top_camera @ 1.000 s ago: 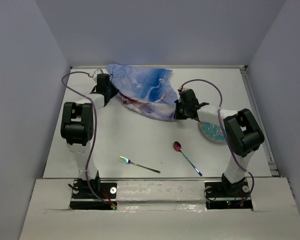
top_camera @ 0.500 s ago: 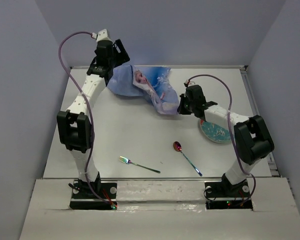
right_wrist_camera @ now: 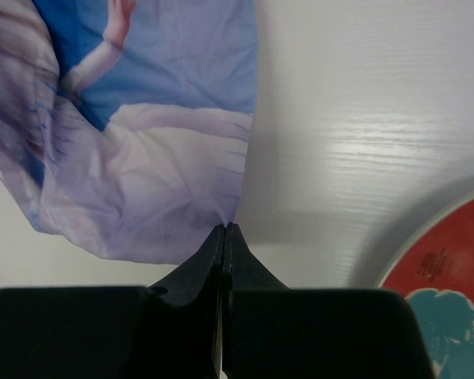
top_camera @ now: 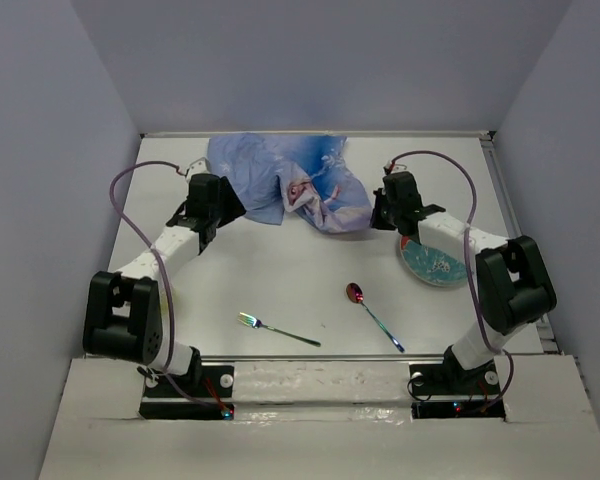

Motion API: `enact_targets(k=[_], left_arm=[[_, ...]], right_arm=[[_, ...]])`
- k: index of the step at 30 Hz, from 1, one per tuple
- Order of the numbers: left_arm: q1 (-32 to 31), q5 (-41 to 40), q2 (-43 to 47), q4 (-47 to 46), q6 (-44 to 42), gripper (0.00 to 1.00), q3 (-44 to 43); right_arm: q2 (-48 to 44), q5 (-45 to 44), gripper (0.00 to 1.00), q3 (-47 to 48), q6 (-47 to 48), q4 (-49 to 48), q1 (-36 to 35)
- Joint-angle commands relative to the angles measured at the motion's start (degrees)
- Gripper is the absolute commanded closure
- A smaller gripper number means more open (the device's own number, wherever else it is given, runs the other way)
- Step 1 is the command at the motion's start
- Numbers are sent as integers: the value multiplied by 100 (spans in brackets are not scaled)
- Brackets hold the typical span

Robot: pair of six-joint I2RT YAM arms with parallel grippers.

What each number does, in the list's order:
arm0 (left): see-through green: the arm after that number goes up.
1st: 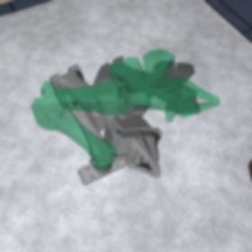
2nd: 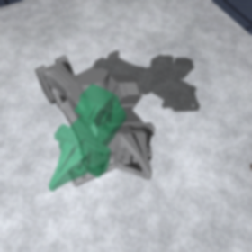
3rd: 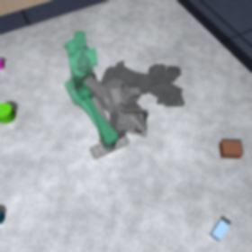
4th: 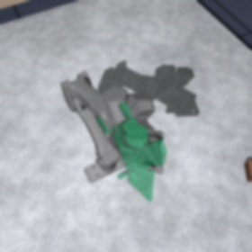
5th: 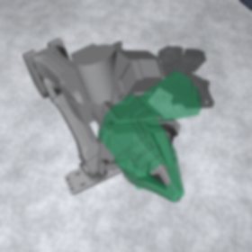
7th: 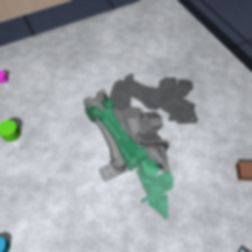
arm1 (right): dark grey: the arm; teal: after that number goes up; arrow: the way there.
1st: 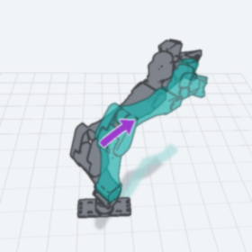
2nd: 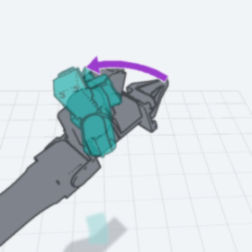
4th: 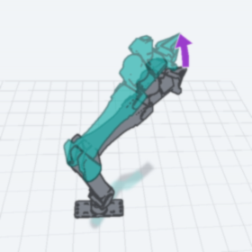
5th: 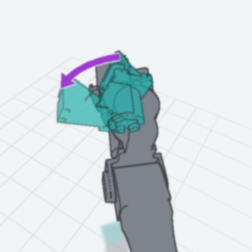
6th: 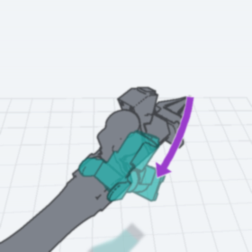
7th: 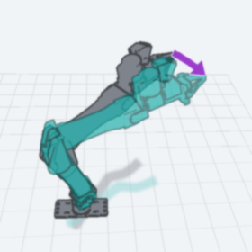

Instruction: Set the dinner table for one person

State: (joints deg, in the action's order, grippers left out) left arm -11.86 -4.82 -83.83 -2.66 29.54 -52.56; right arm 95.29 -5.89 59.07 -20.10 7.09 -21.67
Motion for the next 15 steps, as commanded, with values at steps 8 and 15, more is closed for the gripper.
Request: enact_targets(k=[8,15], left_arm=[[-1257,-748,-1247,-868,175,39,-404],[-1794,-1372,-2181,-561,8,38,-1221]], right_arm=[[-581,-264,100,52,15,-68,75],[-590,-62,100,166,32,-41,75]])
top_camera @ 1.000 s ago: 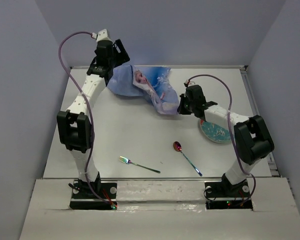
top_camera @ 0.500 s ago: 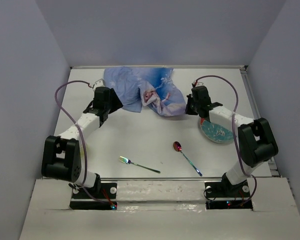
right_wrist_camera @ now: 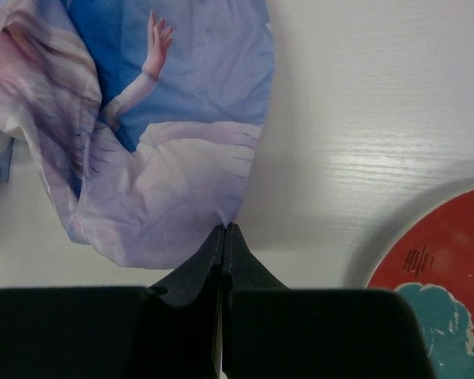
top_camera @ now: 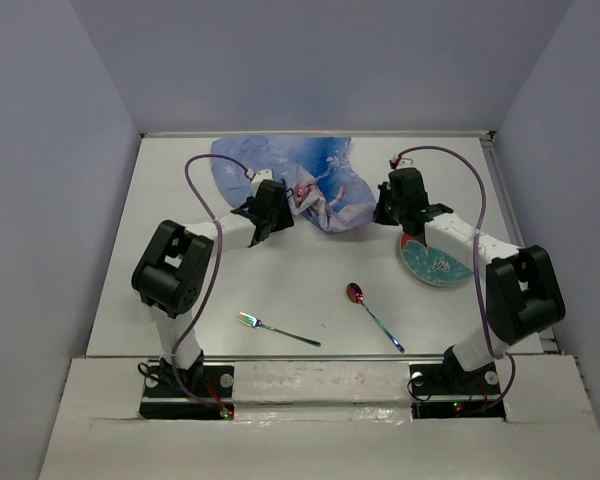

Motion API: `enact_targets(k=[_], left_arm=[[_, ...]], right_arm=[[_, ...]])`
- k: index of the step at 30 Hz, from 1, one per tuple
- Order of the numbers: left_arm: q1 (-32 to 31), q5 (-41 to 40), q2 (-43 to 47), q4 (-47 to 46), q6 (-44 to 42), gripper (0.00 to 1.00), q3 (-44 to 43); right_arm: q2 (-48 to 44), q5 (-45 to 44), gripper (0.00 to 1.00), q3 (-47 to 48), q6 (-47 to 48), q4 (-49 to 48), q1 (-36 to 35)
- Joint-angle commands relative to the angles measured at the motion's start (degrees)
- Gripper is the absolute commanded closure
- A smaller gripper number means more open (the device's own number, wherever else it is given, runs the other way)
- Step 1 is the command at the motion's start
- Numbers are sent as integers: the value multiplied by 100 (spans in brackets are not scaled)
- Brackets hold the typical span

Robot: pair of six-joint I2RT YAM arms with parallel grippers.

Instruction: Set the dinner table for one person

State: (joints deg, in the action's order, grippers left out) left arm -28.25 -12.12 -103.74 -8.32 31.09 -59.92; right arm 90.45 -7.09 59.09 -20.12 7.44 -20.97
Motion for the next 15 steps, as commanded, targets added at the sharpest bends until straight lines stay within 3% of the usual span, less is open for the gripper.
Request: enact_targets(k=[1,6,7,10,14,15], left_arm=[[-154,-651,-242,14,-165,38,-538],[-163,-792,-734,321,-375,43,-968],[-155,-792,-778,348,-402,55,-995],[-155,-879,-840,445,-463,73,-952],[-93,-968,-657,603,-700,86,-794],[-41,-985,-595,603,-736,98,-732]], right_arm=[[-107,111,100,156,17,-76,5],[-54,147,100,129,8,-85,5],[-54,138,100,129,8,-85,5],[-54,112,100,147,8,-85,5],[-46,7,100,217,52,-76,5],[-72,-46,100,260,87,-41,5]])
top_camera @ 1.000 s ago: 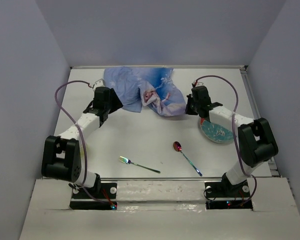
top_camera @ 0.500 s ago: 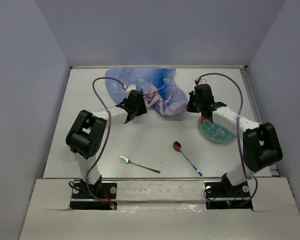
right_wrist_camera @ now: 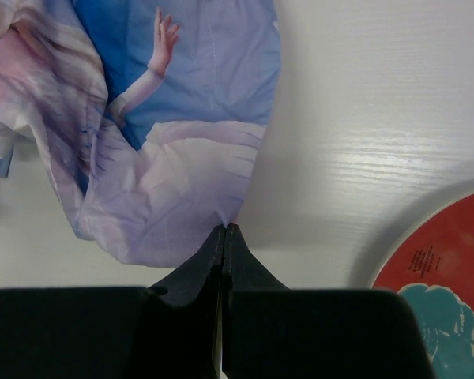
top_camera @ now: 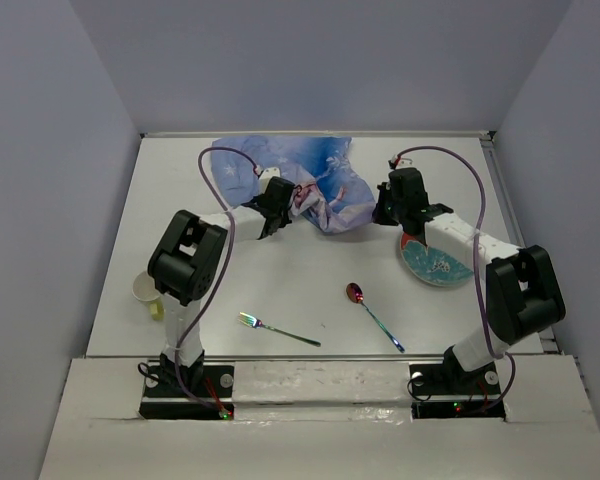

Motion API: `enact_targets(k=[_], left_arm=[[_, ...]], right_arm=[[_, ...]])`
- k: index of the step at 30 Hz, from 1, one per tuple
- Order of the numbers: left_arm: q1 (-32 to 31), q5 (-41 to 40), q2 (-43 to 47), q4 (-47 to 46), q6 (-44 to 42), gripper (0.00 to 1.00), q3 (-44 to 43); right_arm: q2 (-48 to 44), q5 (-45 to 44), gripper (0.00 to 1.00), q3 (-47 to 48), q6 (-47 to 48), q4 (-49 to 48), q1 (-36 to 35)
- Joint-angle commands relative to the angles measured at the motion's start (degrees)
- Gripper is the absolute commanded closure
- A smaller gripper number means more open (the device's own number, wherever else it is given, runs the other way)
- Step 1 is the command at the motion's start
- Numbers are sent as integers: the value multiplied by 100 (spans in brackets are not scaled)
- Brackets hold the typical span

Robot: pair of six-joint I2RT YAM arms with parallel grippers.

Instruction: Set the dinner table for one person

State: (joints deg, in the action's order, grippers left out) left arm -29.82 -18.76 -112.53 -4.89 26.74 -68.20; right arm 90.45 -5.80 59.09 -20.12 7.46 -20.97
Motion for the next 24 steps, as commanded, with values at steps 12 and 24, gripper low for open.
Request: enact_targets(k=[12,24], left_arm=[[1145,-338,1909,40,-266,100,1467],[522,259,2333,-241,226,69,1837]], right_arm=[[-177,-211,100,59,-45,18,5],[-309,61,100,-231,-159,-122,5]])
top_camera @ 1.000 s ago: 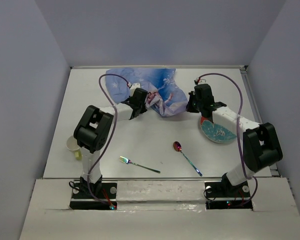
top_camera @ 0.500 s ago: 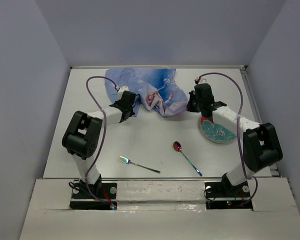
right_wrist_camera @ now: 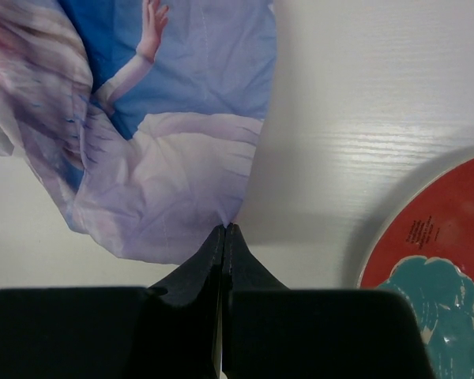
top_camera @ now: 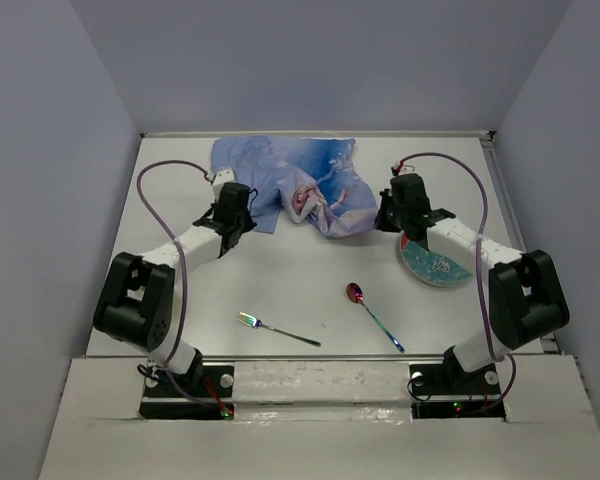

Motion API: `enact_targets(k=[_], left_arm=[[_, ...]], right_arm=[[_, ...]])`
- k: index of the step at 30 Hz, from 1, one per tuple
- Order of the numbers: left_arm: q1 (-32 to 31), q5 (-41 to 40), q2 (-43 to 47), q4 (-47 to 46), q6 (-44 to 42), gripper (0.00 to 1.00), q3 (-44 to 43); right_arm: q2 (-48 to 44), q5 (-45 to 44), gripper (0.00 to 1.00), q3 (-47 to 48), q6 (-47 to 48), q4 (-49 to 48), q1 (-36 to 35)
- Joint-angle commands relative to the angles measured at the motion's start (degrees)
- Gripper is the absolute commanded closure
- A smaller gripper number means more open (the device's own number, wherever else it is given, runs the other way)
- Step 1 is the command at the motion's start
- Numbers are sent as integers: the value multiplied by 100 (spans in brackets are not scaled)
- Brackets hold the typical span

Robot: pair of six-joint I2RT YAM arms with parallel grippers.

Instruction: Set the dinner table for one person

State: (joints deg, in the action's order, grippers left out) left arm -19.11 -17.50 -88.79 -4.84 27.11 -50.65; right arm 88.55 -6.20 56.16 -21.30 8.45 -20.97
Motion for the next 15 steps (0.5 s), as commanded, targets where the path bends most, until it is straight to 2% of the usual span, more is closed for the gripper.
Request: enact_targets(k=[1,11,15], left_arm=[[-619,98,-102,-254,189,63,-14],[-831,247,-1437,-219,-31,57,-928],[-857,317,-1702,-202,-101,54,-1095]], right_arm=[[-119,127,100,62,-58,-221,5],[-110,198,100,44,-32,-247,5],[-119,250,100,44,-6,-265,5]])
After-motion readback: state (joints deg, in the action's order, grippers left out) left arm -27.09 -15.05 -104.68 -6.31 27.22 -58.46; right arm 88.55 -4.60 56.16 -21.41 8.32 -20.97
